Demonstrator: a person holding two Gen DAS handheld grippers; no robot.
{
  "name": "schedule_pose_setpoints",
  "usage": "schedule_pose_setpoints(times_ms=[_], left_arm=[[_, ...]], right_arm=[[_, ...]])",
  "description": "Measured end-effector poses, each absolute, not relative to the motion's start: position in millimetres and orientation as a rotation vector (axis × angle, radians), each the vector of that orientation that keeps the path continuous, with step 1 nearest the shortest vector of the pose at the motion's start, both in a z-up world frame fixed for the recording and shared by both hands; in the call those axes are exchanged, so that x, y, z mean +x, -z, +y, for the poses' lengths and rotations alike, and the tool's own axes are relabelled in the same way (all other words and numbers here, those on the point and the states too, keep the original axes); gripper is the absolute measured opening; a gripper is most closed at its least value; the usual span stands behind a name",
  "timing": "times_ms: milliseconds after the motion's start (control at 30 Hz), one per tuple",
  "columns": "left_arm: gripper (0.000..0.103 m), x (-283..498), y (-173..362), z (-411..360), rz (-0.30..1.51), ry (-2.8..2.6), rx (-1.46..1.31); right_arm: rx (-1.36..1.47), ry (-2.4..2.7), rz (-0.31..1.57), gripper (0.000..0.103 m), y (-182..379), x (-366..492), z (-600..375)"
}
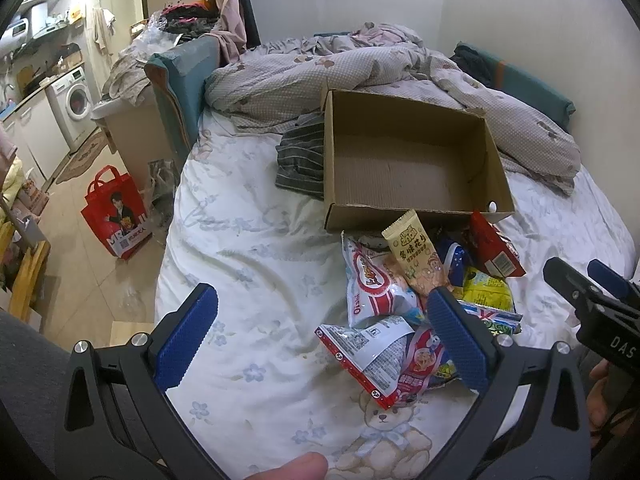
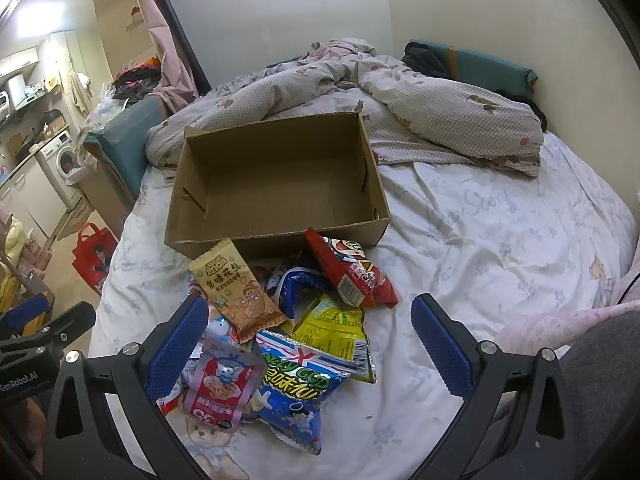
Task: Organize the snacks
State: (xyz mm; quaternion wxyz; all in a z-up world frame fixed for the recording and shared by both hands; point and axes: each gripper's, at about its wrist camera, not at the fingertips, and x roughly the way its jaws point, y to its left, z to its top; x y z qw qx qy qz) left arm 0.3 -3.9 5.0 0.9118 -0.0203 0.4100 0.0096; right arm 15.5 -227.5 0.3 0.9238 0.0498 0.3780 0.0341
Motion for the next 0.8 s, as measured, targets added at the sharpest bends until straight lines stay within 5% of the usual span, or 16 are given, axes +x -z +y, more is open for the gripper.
schedule_pose_setpoints(times_ms=[800], left_arm=[[0.103, -1.7, -8.4, -2.5, 0.833, -0.026, -0.045]], right_arm=[[0.106, -0.062, 0.784, 0.103, 4.5, 17.1, -228.4]])
